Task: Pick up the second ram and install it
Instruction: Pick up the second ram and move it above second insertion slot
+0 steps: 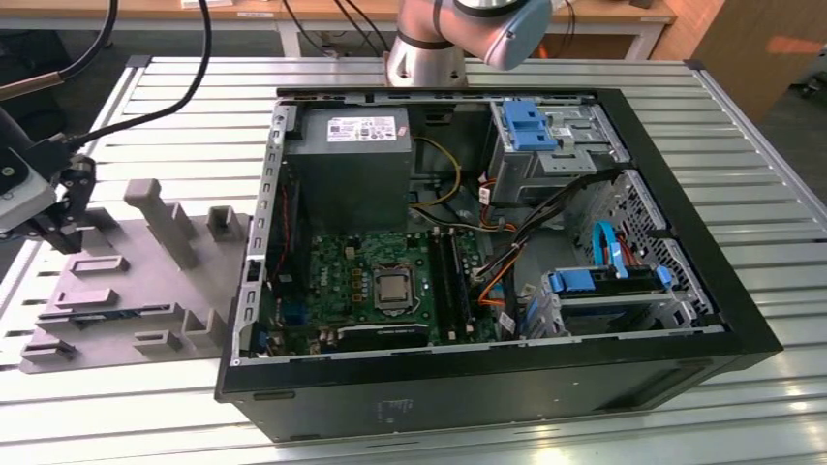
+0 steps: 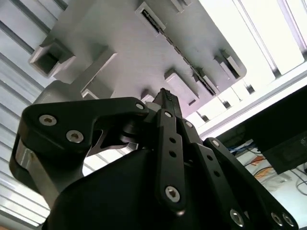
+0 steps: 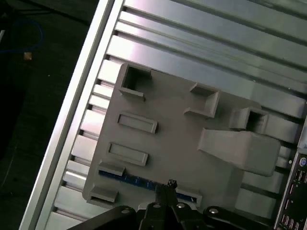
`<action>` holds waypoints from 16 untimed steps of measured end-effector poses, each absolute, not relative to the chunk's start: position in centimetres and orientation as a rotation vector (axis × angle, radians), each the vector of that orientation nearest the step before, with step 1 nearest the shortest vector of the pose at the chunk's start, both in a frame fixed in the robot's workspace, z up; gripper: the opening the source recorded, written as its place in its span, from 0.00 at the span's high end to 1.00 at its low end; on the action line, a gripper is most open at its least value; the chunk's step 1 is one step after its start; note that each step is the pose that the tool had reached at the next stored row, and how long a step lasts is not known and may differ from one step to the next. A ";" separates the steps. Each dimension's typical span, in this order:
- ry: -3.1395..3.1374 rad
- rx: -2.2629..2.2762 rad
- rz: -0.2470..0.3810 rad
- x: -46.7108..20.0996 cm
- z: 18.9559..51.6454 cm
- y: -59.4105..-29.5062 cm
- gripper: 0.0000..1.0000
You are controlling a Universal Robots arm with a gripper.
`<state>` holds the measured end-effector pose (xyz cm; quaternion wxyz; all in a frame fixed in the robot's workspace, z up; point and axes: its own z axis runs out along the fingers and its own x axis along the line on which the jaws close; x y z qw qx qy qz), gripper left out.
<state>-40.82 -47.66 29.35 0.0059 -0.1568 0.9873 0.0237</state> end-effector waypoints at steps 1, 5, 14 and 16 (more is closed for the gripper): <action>3.086 -0.518 0.074 -40.8 29.3 -47.7 0.89; 3.067 -0.632 0.075 -40.8 29.3 -47.7 0.89; 3.008 -0.883 0.076 -40.8 29.1 -47.7 0.89; 2.992 -0.937 0.076 -40.8 29.1 -47.7 0.89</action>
